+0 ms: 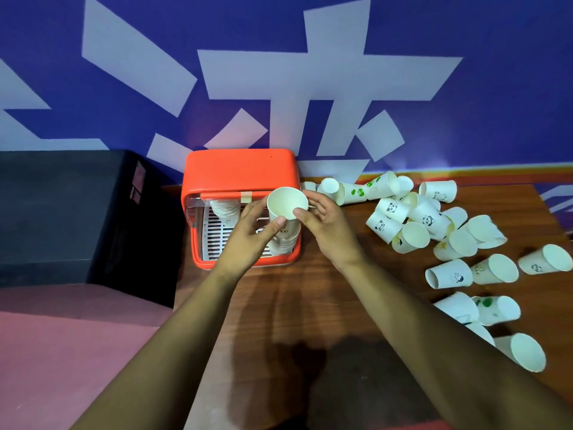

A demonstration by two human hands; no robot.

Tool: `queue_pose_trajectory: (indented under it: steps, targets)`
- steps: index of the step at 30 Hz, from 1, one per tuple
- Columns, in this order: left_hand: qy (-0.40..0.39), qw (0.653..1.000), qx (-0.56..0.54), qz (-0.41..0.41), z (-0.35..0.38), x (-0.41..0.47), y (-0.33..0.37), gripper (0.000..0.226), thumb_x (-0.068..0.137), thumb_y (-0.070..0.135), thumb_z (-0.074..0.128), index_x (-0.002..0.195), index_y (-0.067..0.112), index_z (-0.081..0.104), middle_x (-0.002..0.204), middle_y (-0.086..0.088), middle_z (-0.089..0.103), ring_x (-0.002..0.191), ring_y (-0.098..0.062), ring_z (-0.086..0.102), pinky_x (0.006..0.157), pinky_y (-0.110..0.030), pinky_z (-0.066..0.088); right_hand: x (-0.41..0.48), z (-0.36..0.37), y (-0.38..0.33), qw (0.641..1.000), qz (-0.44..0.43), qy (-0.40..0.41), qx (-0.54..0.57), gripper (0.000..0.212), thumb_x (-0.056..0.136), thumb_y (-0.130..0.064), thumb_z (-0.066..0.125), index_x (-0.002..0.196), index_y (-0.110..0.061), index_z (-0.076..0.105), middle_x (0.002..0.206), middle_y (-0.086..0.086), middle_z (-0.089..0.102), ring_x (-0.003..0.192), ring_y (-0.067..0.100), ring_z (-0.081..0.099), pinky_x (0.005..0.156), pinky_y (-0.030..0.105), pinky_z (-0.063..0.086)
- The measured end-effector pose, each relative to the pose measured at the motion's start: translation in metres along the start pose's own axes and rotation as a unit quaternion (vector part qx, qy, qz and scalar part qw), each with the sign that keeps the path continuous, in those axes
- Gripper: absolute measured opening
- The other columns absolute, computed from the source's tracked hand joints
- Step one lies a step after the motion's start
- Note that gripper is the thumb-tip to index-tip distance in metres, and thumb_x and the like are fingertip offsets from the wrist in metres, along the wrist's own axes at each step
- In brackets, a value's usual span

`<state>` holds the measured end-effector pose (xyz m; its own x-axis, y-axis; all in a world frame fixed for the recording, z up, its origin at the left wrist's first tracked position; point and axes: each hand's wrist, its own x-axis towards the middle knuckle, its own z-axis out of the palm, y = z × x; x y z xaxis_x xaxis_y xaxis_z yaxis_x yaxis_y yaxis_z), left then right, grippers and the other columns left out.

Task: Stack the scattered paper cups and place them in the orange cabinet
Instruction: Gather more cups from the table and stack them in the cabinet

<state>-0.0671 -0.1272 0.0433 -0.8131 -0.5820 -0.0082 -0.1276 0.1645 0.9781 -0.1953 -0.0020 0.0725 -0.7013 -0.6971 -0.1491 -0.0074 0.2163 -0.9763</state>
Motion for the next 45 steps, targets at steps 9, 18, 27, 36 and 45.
queue_pose_trajectory:
  steps: [9, 18, 27, 36, 45]
  targets:
    - [-0.001, 1.0, 0.032, 0.0, 0.003, 0.001, -0.025, 0.048, 0.095, 0.025, 0.069, 0.14, 0.024, 0.051, 0.135, 0.012, 0.06, 0.124, -0.012, 0.058, 0.106, -0.042, 0.048, 0.004, 0.0, 0.024, 0.995, 0.031, -0.04, -0.087, 0.054, 0.092, -0.025, 0.066, 0.142, -0.031, 0.048, 0.141, -0.006, 0.055, 0.127, 0.007, 0.053, 0.104, 0.03, 0.049]
    - [0.003, 0.987, 0.149, -0.052, 0.014, 0.0, -0.053, 0.06, 0.092, 0.024, 0.071, 0.147, 0.02, 0.048, 0.138, -0.004, 0.052, 0.127, -0.014, 0.049, 0.109, -0.04, 0.045, 0.004, 0.003, 0.062, 0.977, 0.045, -0.043, -0.205, 0.057, 0.094, -0.024, 0.062, 0.147, -0.03, 0.042, 0.15, -0.005, 0.046, 0.138, 0.013, 0.042, 0.114, 0.041, 0.038]
    - [0.061, 0.986, 0.129, -0.087, 0.034, -0.04, -0.047, 0.02, 0.092, 0.011, 0.069, 0.107, 0.017, 0.057, 0.101, 0.003, 0.055, 0.089, -0.001, 0.057, 0.078, -0.024, 0.048, -0.02, -0.066, 0.076, 0.955, 0.097, -0.003, -0.279, 0.05, 0.095, -0.035, 0.057, 0.142, -0.02, 0.049, 0.14, 0.003, 0.054, 0.129, 0.017, 0.051, 0.107, 0.036, 0.043]
    - [-0.159, 0.959, 0.191, -0.136, 0.15, 0.01, -0.015, 0.018, 0.09, 0.019, 0.071, 0.102, 0.009, 0.061, 0.098, -0.007, 0.067, 0.093, -0.025, 0.065, 0.078, -0.027, 0.046, -0.045, -0.208, 0.096, 0.89, 0.154, 0.023, -0.429, 0.057, 0.093, -0.032, 0.06, 0.144, -0.01, 0.042, 0.145, 0.013, 0.041, 0.134, 0.03, 0.041, 0.108, 0.04, 0.037]
    - [-0.248, 0.894, 0.369, -0.055, 0.269, 0.124, -0.011, 0.07, 0.086, 0.014, 0.072, 0.149, 0.011, 0.041, 0.15, -0.013, 0.042, 0.139, -0.028, 0.041, 0.111, -0.03, 0.033, -0.006, -0.277, 0.145, 0.863, 0.117, 0.035, -0.489, 0.043, 0.084, -0.022, 0.066, 0.124, -0.009, 0.061, 0.128, 0.017, 0.047, 0.121, 0.036, 0.048, 0.105, 0.042, 0.042]
